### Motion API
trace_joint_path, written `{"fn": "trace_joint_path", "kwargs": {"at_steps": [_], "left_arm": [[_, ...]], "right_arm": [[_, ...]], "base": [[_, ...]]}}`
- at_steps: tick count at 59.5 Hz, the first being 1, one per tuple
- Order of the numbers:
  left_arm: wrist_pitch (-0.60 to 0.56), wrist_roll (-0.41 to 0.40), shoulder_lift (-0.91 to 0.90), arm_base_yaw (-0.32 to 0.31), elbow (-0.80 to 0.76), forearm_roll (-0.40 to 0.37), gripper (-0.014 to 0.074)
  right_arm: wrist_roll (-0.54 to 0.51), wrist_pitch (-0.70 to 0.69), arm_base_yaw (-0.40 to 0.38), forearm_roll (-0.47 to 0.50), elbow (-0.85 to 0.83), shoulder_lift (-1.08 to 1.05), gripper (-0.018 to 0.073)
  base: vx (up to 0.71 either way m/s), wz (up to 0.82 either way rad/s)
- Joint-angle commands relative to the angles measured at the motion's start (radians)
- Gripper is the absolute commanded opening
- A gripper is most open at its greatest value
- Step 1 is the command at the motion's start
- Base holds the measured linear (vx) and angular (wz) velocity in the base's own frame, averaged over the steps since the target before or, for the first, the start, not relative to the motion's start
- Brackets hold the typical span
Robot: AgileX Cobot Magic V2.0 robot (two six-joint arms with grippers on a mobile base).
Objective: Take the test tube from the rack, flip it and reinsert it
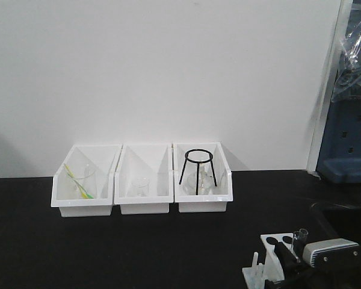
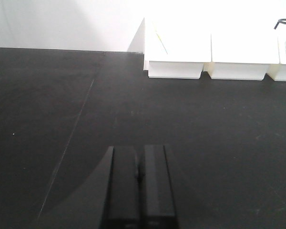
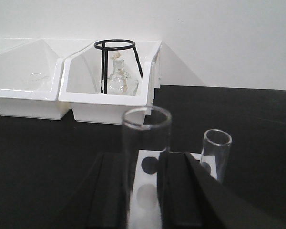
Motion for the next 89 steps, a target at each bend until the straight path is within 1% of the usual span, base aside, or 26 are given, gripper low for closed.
{"fn": "trace_joint_path", "kwargs": {"at_steps": [1,5,15,30,33,45,52,57,62,67,74,80,86,89], "left_arm": [[-0.079,0.000,-0.011,-0.008,0.002,-0.005,-0.0006],[-0.079,0.000,-0.011,-0.008,0.002,-0.005,-0.0006],[-0.079,0.000,-0.011,-0.008,0.002,-0.005,-0.0006],[-0.079,0.000,-0.011,-0.008,0.002,-0.005,-0.0006],[-0.079,0.000,-0.011,-0.008,0.002,-0.005,-0.0006],[-0.079,0.000,-0.011,-0.008,0.002,-0.005,-0.0006],[-0.079,0.000,-0.011,-0.008,0.002,-0.005,-0.0006],[-0.079,0.000,-0.011,-0.008,0.002,-0.005,-0.0006],[-0.079,0.000,-0.011,-0.008,0.002,-0.005,-0.0006],[-0.079,0.000,-0.011,-0.008,0.002,-0.005,-0.0006],[-0.079,0.000,-0.011,-0.008,0.002,-0.005,-0.0006],[-0.079,0.000,-0.011,-0.008,0.002,-0.005,-0.0006],[-0.079,0.000,-0.011,-0.008,0.002,-0.005,-0.0006],[-0.079,0.000,-0.011,-0.008,0.002,-0.005,-0.0006]], "right_arm": [[0.000,-0.072,0.000,-0.009,-0.024,-0.053,-0.0013],[0.000,-0.052,0.000,-0.008,-0.024,-0.082,-0.0013],[-0.012,0.048,0.000,0.009,-0.030,-0.198,-0.0012],[-0.015,0.314,0.000,0.017,-0.133,-0.378,-0.0012],[-0.020,0.388,0.000,0.017,-0.166,-0.415,-0.0012],[-0.083,0.623,0.000,0.017,-0.305,-0.498,-0.0012],[-0.096,0.687,0.000,0.017,-0.359,-0.521,-0.0012],[-0.139,0.700,0.000,0.012,-0.379,-0.526,-0.0012],[-0.240,0.742,0.000,-0.026,-0.399,-0.528,-0.0012],[-0.388,0.811,0.000,-0.087,-0.419,-0.528,-0.0012],[-0.630,0.913,0.000,-0.173,-0.443,-0.528,-0.0012],[-0.840,0.957,0.000,-0.235,-0.446,-0.528,-0.0012],[-1.041,0.987,0.000,-0.273,-0.446,-0.528,-0.0012],[-1.127,0.989,0.000,-0.277,-0.446,-0.528,-0.0011]], "base": [[0.00,0.00],[0.00,0.00],[0.00,0.00],[0.00,0.00],[0.00,0.00],[0.00,0.00],[0.00,0.00],[0.00,0.00],[0.00,0.00],[0.00,0.00],[0.00,0.00],[0.00,0.00],[0.00,0.00],[0.00,0.00]]}}
